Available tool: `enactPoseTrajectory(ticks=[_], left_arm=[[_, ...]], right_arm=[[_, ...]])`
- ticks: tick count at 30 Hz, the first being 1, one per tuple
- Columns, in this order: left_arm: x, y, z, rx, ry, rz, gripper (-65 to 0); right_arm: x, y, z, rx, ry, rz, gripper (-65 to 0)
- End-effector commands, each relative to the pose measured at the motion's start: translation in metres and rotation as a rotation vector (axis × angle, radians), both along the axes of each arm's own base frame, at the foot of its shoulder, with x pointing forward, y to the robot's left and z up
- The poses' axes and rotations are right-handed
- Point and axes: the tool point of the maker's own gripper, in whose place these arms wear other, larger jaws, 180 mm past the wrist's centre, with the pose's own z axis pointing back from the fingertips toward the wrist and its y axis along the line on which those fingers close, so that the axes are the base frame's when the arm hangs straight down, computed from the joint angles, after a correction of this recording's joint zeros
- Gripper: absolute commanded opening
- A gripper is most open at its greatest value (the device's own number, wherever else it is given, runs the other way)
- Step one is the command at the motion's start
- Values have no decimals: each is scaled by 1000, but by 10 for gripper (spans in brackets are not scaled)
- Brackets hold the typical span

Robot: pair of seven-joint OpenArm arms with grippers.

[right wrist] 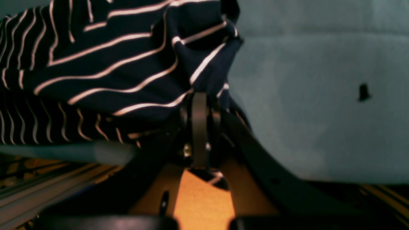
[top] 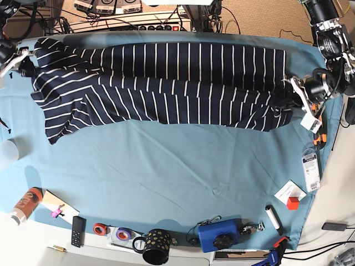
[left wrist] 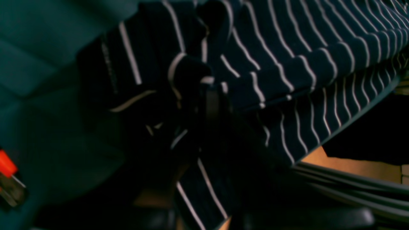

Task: Layout the t-shirt on the table in an organized manner, then fold the t-shirt properly
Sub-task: 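Fold the shirt in half with both grippers toward the collar edge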

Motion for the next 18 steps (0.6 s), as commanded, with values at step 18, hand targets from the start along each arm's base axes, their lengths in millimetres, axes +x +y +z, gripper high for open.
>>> enactPoseTrajectory(ticks=[18], left_arm=[[-20,12,-6,18,32,23,-650]], right_arm=[[-21,-5,-2,-35,59,18,-650]])
